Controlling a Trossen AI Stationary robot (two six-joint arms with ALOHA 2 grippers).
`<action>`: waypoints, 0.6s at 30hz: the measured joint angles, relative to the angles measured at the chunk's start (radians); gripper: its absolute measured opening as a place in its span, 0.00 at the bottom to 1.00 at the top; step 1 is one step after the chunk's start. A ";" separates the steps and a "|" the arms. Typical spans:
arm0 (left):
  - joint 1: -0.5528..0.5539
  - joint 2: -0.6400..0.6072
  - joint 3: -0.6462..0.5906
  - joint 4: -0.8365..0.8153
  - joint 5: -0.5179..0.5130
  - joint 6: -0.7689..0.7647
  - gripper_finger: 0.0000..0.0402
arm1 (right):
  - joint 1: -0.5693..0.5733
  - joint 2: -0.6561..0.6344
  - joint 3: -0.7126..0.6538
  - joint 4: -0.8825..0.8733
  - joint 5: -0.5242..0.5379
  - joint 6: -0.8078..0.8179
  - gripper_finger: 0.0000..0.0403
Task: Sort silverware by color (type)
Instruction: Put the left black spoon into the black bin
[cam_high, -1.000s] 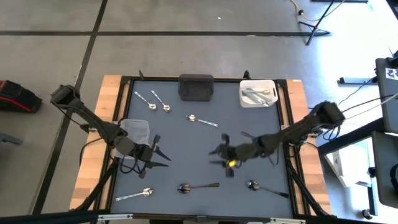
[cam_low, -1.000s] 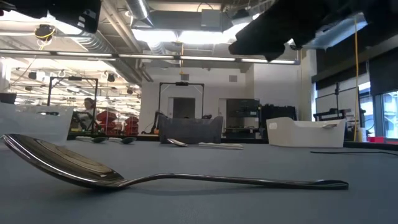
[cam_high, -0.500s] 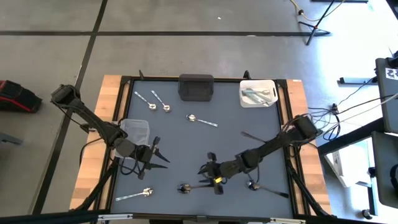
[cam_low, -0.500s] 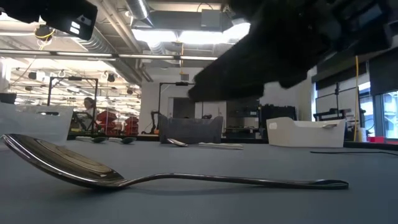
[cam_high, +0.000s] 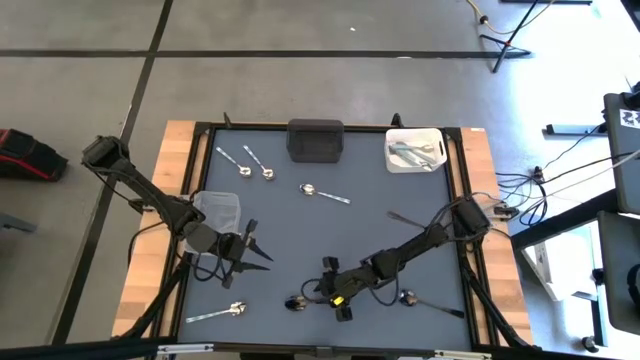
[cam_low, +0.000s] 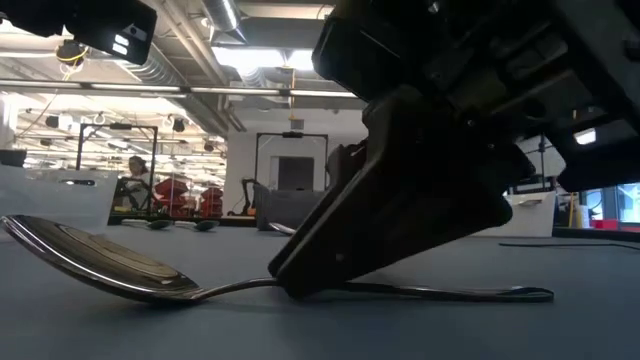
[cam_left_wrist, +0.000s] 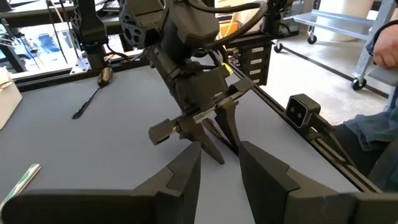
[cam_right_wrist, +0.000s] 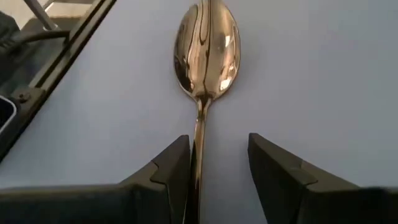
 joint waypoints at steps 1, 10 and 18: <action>0.000 0.000 0.000 0.000 0.000 0.000 0.26 | -0.001 0.000 0.000 -0.006 0.003 -0.004 0.38; 0.000 0.000 0.000 0.000 0.000 0.000 0.26 | 0.000 -0.004 0.004 -0.089 0.065 -0.050 0.11; 0.000 0.000 0.000 0.000 -0.001 0.003 0.26 | 0.001 -0.007 0.000 -0.090 0.098 -0.064 0.04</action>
